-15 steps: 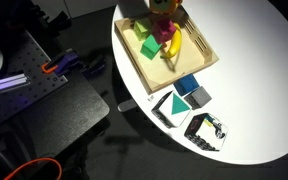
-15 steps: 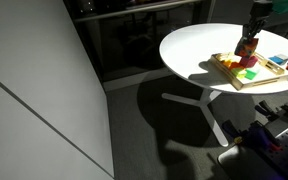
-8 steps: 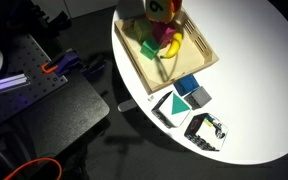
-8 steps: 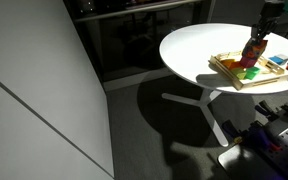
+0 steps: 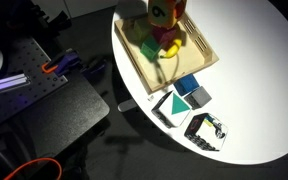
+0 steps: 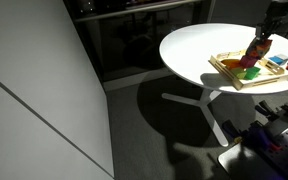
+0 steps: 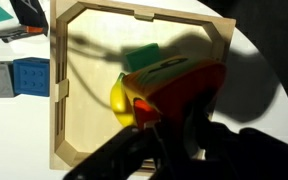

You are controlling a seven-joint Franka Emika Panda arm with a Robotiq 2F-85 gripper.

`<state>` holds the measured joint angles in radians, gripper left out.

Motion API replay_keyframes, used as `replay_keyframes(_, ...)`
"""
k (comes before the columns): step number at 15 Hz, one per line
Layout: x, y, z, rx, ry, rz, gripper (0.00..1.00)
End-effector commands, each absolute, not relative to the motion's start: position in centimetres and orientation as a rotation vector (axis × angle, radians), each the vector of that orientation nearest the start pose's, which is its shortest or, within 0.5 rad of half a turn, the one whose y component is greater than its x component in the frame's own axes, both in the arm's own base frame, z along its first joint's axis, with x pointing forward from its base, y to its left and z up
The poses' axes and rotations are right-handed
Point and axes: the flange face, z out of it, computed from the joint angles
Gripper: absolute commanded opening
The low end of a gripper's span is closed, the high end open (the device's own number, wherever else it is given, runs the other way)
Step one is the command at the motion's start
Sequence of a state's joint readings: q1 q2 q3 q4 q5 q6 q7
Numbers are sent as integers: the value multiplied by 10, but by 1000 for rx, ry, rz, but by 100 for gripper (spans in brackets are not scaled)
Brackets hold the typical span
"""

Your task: Pick up the pink block and put it on top of both the green and orange blocks, pick up the block with the number six on it and put it on the pink block

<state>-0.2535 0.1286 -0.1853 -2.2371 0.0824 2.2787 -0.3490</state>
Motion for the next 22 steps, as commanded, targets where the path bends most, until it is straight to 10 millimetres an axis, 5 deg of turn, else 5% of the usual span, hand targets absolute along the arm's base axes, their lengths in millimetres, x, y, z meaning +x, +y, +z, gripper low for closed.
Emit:
replay_keyframes(1, 479, -225, 307, -3044, 224, 46, 11)
replay_keyframes(14, 483, -228, 284, -3016, 202, 22, 11)
replay_keyframes(15, 483, -228, 284, -3013, 201, 19, 51)
replay_keyframes(17, 481, -227, 285, -3011, 202, 15, 57)
replay_keyframes(22, 478, -225, 290, -3009, 197, 10, 97)
